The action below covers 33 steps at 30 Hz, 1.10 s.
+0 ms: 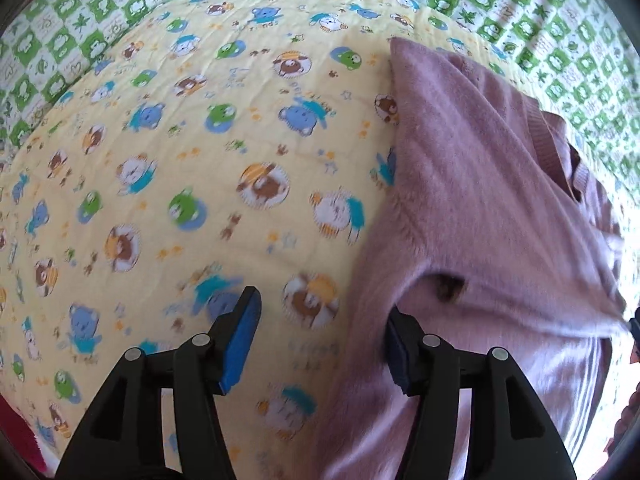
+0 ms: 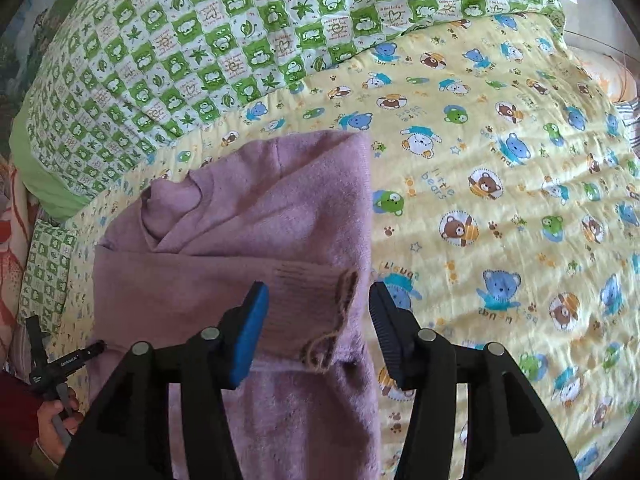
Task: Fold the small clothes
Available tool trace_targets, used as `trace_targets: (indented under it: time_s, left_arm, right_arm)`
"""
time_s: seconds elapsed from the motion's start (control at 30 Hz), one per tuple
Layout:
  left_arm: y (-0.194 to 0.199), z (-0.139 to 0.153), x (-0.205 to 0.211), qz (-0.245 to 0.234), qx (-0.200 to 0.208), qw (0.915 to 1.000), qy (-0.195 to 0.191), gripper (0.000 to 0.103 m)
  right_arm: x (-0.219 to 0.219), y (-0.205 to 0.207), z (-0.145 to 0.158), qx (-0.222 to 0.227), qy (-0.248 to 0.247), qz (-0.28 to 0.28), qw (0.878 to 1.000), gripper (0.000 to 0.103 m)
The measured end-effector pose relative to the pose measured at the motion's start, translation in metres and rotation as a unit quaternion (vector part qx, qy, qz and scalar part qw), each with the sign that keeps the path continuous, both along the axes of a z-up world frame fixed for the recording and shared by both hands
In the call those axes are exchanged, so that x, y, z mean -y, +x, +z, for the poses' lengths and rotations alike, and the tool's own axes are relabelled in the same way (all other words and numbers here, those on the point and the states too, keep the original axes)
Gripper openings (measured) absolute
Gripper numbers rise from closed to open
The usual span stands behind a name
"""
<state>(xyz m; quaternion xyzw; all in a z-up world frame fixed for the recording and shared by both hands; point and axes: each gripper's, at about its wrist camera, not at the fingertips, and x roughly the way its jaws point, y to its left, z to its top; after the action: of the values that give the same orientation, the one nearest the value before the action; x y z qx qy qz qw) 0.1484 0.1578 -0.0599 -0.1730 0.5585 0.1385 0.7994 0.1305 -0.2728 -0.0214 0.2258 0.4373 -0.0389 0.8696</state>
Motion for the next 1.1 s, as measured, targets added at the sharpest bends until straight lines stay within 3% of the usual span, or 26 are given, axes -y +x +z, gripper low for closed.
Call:
trace_targets:
  time_s: [0.33, 0.67, 1.1]
  left_arm:
    - [-0.092, 0.014, 0.014, -0.074, -0.012, 0.9964, -0.039, 0.066]
    - [-0.189, 0.007, 0.021, -0.107, -0.026, 0.9903, -0.084, 0.080]
    - [-0.252, -0.011, 0.044, -0.146, -0.038, 0.9824, -0.110, 0.086]
  right_arm:
    - [-0.050, -0.072, -0.016, -0.033, 0.027, 0.044, 0.998, 0.055]
    - [-0.064, -0.160, -0.028, -0.043, 0.036, 0.029, 0.998, 0.061]
    - [-0.063, -0.256, -0.045, -0.042, 0.066, 0.000, 0.997, 0.063]
